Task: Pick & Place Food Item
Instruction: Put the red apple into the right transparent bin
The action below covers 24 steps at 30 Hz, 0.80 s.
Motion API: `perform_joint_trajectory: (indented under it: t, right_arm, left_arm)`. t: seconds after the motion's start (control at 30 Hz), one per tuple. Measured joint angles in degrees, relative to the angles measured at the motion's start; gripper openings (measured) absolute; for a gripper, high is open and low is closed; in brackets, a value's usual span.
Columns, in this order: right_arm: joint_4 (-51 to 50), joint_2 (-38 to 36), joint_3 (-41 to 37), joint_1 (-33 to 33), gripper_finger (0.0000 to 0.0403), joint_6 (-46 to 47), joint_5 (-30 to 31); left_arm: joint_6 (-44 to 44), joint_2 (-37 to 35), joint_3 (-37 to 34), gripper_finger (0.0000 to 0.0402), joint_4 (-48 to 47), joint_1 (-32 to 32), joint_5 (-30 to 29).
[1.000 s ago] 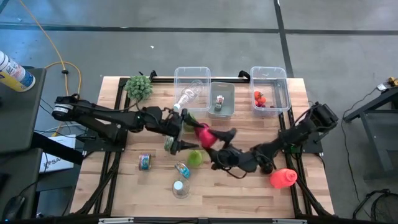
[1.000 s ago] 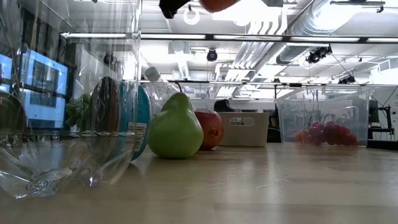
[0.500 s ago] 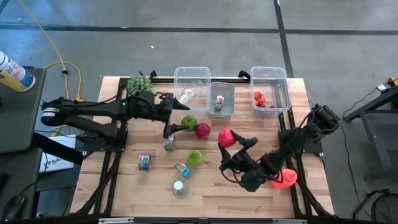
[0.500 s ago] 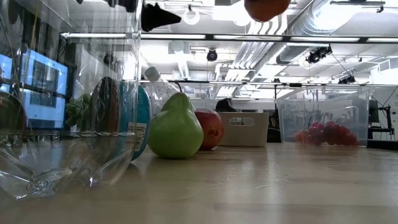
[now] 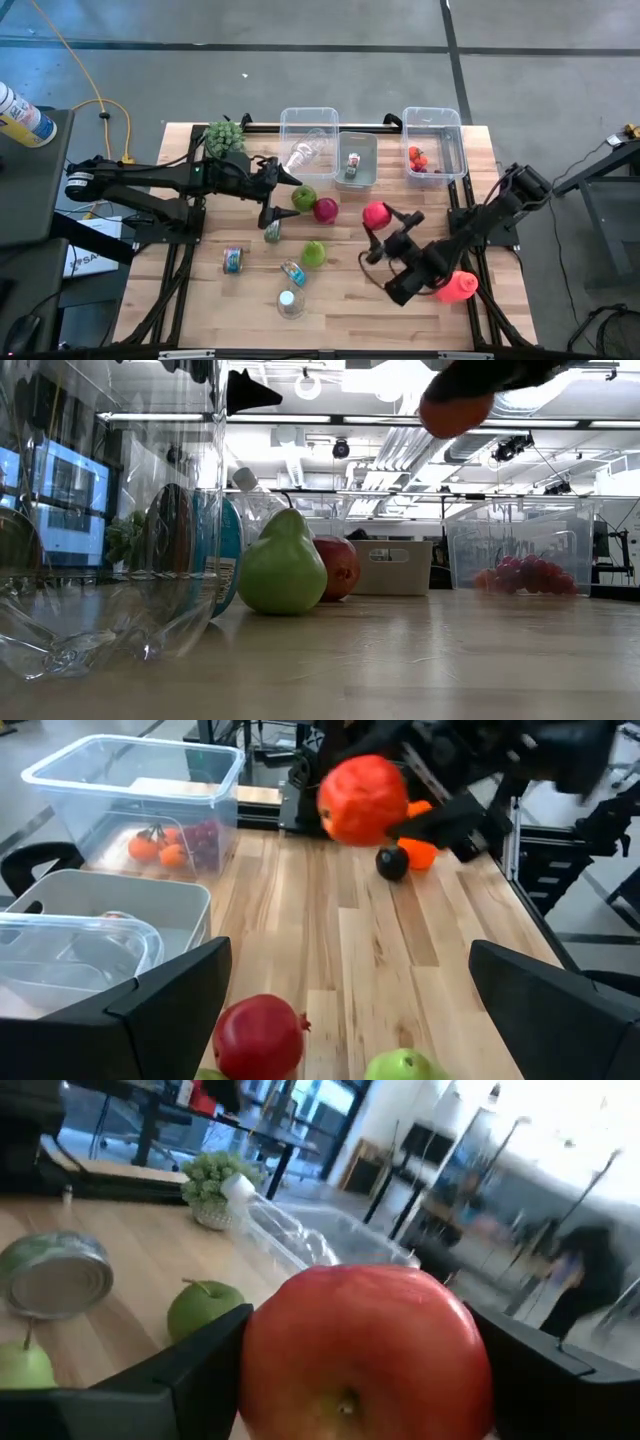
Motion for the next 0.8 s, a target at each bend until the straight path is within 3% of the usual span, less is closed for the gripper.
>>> perform_joint_trajectory:
  t: [0.17,0.3,0.47,0.6,0.8]
  right_arm:
    - [-20.12,-5.26,0.0,-2.99,0.0309,22.69,-11.26]
    - [-32.92,-8.57,-0.03,-5.77,0.0309,31.1,-10.54]
    - [-42.03,-16.01,-0.02,-12.66,0.0309,34.8,-10.04]
    - [-44.29,-23.01,-0.02,-22.21,0.0313,35.4,-12.6]
    - [-44.89,-29.44,-0.02,-35.57,0.0347,29.28,-13.01]
  left_arm:
    - [-0.79,0.0,0.0,0.0397,0.0,0.02,-0.02]
    - [-0.66,0.02,0.0,0.0397,0.06,0.02,-0.02]
    - [-2.36,0.02,-0.02,0.0397,0.09,0.02,-0.02]
    - [-2.38,0.04,-0.07,0.0397,1.03,0.02,-0.04]
    - [-2.49,0.04,-0.07,0.0397,1.94,0.02,-0.04]
